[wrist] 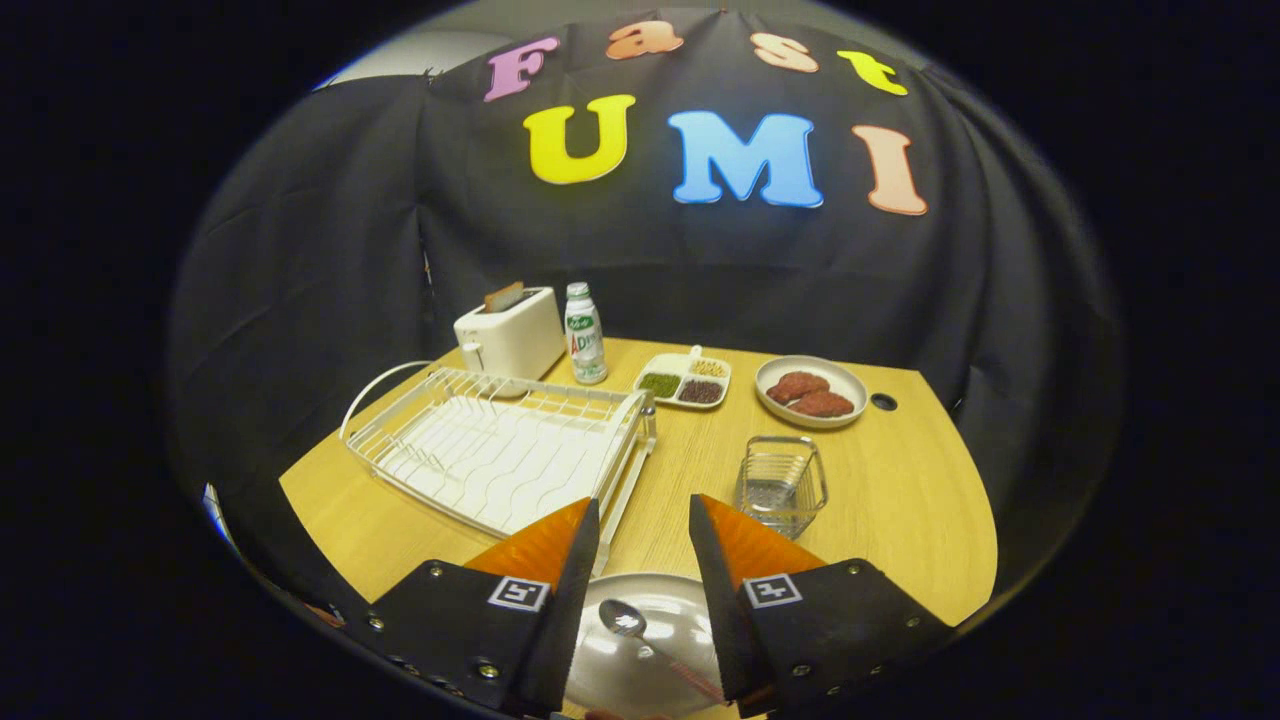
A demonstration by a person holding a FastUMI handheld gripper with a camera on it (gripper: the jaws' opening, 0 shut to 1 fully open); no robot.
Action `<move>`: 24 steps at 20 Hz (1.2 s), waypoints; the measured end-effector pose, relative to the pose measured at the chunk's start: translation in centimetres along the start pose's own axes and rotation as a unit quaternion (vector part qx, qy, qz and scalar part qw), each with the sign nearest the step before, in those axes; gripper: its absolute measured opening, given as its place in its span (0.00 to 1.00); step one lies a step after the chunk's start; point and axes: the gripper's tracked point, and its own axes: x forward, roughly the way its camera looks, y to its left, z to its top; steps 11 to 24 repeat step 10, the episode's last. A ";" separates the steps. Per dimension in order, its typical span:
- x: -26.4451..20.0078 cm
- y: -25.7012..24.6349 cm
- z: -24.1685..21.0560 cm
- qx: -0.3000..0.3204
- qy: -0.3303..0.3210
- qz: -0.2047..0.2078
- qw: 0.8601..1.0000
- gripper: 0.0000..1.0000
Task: Take the plate from the dish rack, then take the spoon from the basket and place it into the plate.
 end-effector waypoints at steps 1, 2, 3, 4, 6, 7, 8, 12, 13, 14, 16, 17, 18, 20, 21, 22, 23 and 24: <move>-0.7 -1.2 1.7 0.002 -0.024 -0.015 1.000 0.56; -1.4 -2.3 3.2 0.007 -0.049 -0.030 0.998 0.56; -2.4 -3.4 5.0 0.012 -0.072 -0.044 0.996 0.56; -3.0 -4.7 6.4 0.015 -0.092 -0.062 0.994 0.56; -5.1 -6.9 9.3 0.020 -0.132 -0.092 0.987 0.56; -6.3 -7.9 10.9 0.020 -0.155 -0.103 0.982 0.56; -7.5 -8.5 12.4 0.016 -0.184 -0.115 0.976 0.57; -10.0 -10.7 13.9 0.003 -0.221 -0.146 0.964 0.97; -10.0 -10.7 13.9 0.003 -0.221 -0.146 0.964 0.97; -10.0 -10.7 13.9 0.003 -0.221 -0.146 0.964 0.97; -10.0 -10.7 13.9 0.003 -0.221 -0.146 0.964 0.97; -10.0 -10.7 13.9 0.003 -0.221 -0.146 0.964 0.97; -10.0 -10.7 13.9 0.003 -0.221 -0.146 0.964 0.97; -10.0 -10.7 13.9 0.003 -0.221 -0.146 0.964 0.97; -10.0 -10.7 13.9 0.003 -0.221 -0.146 0.964 0.97; -10.0 -10.7 13.9 0.003 -0.221 -0.146 0.964 0.97; -10.0 -10.7 13.9 0.003 -0.221 -0.146 0.964 0.97; -10.0 -10.7 13.9 0.003 -0.221 -0.146 0.964 0.97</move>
